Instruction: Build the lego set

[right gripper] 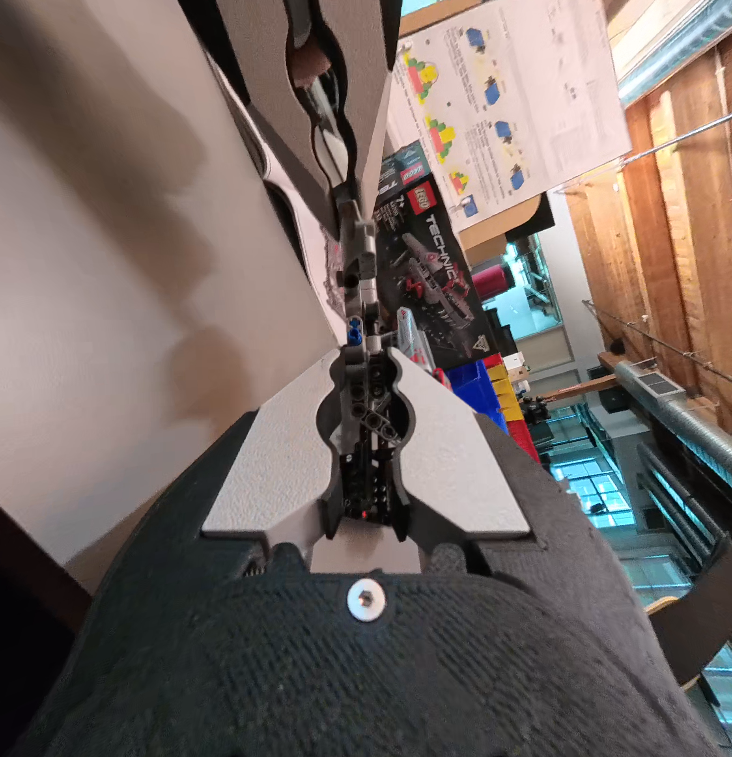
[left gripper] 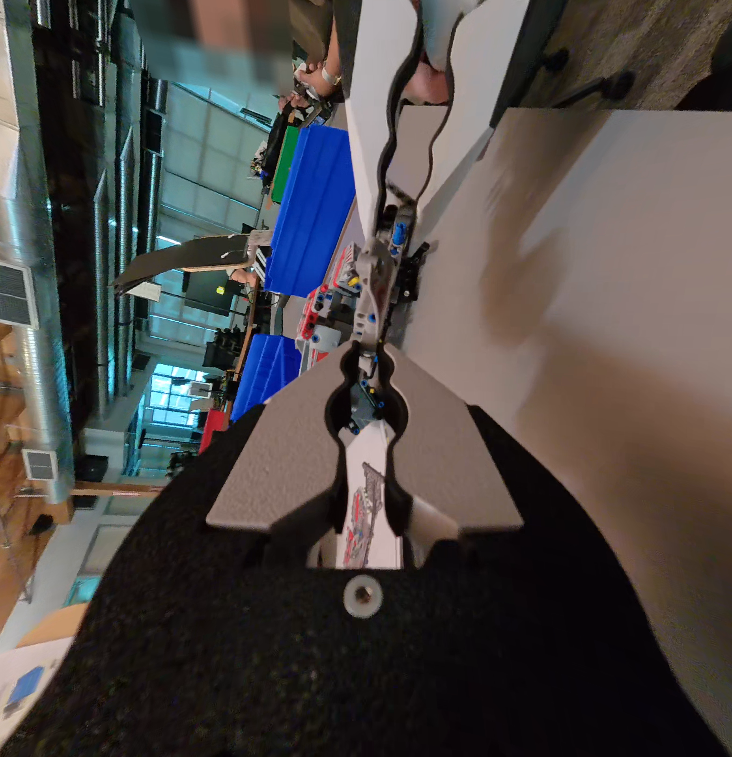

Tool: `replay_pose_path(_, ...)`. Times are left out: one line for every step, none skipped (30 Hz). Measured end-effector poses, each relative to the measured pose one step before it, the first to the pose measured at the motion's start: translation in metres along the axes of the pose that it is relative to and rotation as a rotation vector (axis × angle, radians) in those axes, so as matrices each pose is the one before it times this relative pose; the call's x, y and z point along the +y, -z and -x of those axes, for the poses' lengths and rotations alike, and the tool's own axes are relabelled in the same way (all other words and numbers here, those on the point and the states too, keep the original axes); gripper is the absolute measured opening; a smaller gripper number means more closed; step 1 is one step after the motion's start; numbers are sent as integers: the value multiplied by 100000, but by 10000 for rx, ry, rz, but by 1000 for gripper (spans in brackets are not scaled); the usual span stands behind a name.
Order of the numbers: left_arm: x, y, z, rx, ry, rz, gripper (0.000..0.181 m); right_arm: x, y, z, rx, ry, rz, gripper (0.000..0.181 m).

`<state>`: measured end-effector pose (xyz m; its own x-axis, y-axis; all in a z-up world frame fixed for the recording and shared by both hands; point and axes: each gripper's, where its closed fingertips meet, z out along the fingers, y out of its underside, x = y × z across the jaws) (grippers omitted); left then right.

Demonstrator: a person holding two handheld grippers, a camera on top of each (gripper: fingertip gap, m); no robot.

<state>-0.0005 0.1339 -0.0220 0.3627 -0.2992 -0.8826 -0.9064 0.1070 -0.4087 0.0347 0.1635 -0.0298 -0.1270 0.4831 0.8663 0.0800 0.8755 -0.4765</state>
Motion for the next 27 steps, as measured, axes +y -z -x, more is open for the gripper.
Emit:
replay_pose_path(94, -141, -12, 98, 214, -73, 5, 390, -145, 165, -76, -13, 164, 16)
replay_pose_path(155, -159, -95, 182, 322, -81, 5, 234, -131, 25, 16, 20, 122, 15)
replay_pose_path(186, -131, -32, 185, 419, -99, 5, 171, -105, -16, 25, 2, 103, 15)
replay_pose_path(148, -109, 90, 134, 457, -160, 6, 139, -104, 131, -119, -128, 66, 14)
replay_pose_path(148, -111, 75, 180, 534, -203, 6, 32, -70, 9, -101, -325, -31, 14)
replay_pose_path(202, -122, 58, 243, 660, -195, 6, -25, -31, -31, -151, -434, -100, 14)
replay_pose_path(137, -133, 112, 258, 731, -230, 7, 58, -67, 88, -284, -605, -71, 14)
replay_pose_path(103, -163, 74, 321, 688, -249, 7, 196, -133, 140, -371, -737, 27, 14)
replay_pose_path(48, -161, 283, 189, 533, -219, 8, 193, -95, -14, -285, -655, 70, 14)
replay_pose_path(24, -199, 371, 107, 353, -173, 9, 129, -114, -69, -239, -560, 56, 14)
replay_pose_path(99, -289, 271, 183, 309, -93, 9, 141, -147, -129, -232, -618, 101, 14)
replay_pose_path(170, -305, 379, 138, 339, -15, 9, 99, -105, -253, -160, -616, 103, 14)
replay_pose_path(149, -278, 283, 188, 256, -12, 9, 176, -122, -224, -157, -536, 126, 14)
replay_pose_path(130, -270, 301, 137, 150, -3, 9, 210, -121, -194, -168, -447, 153, 14)
replay_pose_path(25, -249, 294, 93, 94, -62, 9, 118, -51, -370, -13, -306, 82, 14)
replay_pose_path(99, -249, 173, 166, 118, -32, 9, 109, -34, -307, 2, -217, 48, 14)
replay_pose_path(332, -281, 81, 208, 188, 124, 9, 252, -72, -134, -112, -269, 145, 14)
replay_pose_path(433, -263, 25, 236, 215, 196, 10, 277, -81, -186, -76, -293, 161, 14)
replay_pose_path(325, -227, -104, 309, 221, 143, 10, 248, -72, -24, -146, -230, 132, 14)
replay_pose_path(173, -214, -170, 331, 217, 38, 14, 332, -102, 66, -218, -258, 179, 14)
replay_pose_path(153, -191, -73, 274, 226, 20, 16, 235, -99, -132, -122, -294, 142, 14)
replay_pose_path(209, -214, -125, 322, 218, 65, 17, 174, -92, -48, -207, -251, 76, 14)
replay_pose_path(251, -243, -9, 262, 232, 104, 21, 215, -74, 45, -327, -317, 132, 14)
replay_pose_path(272, -248, 163, 161, 173, 134, 23, 157, -34, -234, -182, -359, 130, 14)
replay_pose_path(224, -190, 416, -28, 54, 125, 16, 104, 0, -259, -162, -316, 95, 15)
replay_pose_path(108, -134, 454, -75, -75, 48, 9, 62, 24, -144, -206, -224, 103, 15)
replay_pose_path(17, -161, 93, 171, 79, -23, 7, 39, 57, -336, 11, -110, 124, 15)
